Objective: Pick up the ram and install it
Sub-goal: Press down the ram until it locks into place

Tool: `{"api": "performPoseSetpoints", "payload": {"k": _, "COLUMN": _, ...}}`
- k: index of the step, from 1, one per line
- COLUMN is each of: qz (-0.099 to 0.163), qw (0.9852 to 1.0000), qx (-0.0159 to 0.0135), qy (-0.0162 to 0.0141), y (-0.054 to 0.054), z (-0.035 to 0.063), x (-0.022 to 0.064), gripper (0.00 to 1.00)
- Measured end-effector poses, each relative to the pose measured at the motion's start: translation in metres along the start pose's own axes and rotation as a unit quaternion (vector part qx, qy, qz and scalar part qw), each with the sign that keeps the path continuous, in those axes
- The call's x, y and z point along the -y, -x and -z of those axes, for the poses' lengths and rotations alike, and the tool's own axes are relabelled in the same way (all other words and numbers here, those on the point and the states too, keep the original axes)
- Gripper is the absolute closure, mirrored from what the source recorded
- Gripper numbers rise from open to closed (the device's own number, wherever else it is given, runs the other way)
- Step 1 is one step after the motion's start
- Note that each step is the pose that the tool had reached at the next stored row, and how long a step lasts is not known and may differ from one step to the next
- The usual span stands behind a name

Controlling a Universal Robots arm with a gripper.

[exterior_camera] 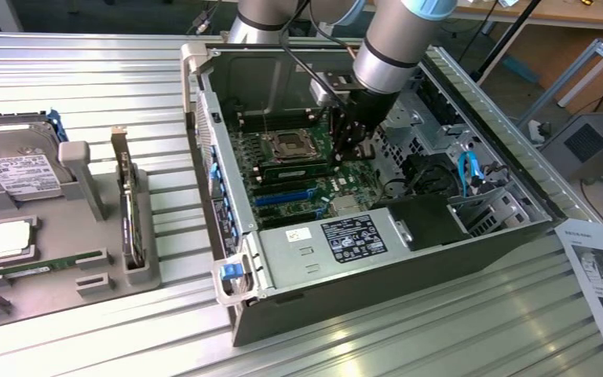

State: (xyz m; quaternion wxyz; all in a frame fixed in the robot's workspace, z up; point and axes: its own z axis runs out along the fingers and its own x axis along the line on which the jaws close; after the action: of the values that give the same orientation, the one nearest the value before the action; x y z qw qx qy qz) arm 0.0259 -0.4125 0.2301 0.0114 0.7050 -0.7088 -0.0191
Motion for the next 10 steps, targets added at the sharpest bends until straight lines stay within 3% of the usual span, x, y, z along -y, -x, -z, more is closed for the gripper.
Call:
{"api": "performPoseSetpoints", "payload": {"k": 2, "qz": 0.000, "qw": 1.0000, "qx": 0.0003, "qy": -0.0001, "y": 0.000, "z": 0.0010, "x": -0.0001, "gripper": 0.89}}
{"api": "performPoseSetpoints", "payload": {"k": 5, "qz": 0.000, "qw": 1.0000, "qx": -0.0001, "qy": 0.0000, "y": 0.000, "z": 0.0129, "x": -0.0006, "gripper": 0.89}}
{"api": "performPoseSetpoints", "payload": {"k": 10, "qz": 0.000, "qw": 1.0000, "qx": -0.0001, "qy": 0.0000, "y": 0.000, "z": 0.0141, "x": -0.0013, "gripper": 0.89}}
